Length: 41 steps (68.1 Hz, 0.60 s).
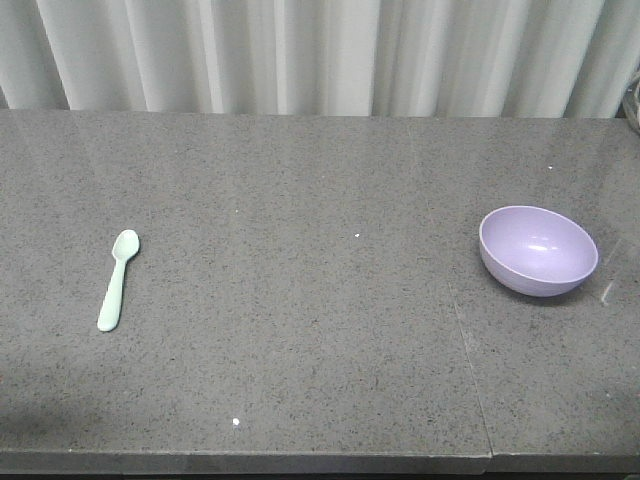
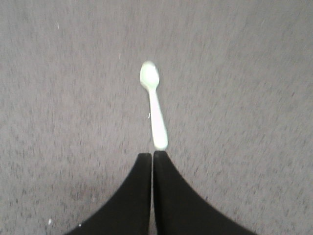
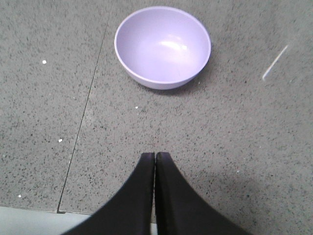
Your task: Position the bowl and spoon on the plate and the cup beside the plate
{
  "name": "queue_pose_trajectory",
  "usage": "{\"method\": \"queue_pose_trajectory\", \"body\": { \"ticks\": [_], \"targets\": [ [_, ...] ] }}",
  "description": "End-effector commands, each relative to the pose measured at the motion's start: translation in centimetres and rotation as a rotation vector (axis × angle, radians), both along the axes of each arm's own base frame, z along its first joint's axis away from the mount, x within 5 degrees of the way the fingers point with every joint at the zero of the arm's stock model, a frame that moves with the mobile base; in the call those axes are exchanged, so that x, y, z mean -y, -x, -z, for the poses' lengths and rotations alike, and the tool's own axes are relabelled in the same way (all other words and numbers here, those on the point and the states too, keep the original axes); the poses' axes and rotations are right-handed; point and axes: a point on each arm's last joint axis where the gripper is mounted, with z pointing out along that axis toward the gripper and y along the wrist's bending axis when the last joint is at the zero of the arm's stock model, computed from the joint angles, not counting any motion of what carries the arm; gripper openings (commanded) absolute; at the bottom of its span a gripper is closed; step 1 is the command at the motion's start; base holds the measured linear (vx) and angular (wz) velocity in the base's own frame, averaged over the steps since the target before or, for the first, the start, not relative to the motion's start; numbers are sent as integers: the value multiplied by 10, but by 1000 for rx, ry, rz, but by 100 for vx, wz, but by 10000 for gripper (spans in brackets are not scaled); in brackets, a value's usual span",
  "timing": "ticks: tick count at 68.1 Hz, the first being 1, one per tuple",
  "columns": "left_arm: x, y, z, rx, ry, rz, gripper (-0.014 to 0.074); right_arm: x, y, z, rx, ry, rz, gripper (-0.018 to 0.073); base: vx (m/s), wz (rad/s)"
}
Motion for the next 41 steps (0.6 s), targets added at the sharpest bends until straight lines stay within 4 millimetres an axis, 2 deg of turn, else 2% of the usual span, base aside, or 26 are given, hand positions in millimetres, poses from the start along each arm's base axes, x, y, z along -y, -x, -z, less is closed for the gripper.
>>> {"method": "queue_pose_trajectory", "body": {
  "ticks": [1, 27, 36, 41],
  "targets": [
    [2, -5, -9, 36, 15, 6, -6, 1, -5, -12, 73, 4, -2, -3, 0, 0],
    [2, -5, -7, 16, 14, 6, 7, 0, -5, -12, 68, -2, -3, 21, 0, 0],
    [2, -4, -6, -4, 12, 8, 56, 0, -4, -12, 68, -7, -4, 103, 0, 0],
    [2, -4, -5, -11, 11, 8, 125, 0, -4, -12, 70, -7, -4, 188, 0, 0]
  ]
}}
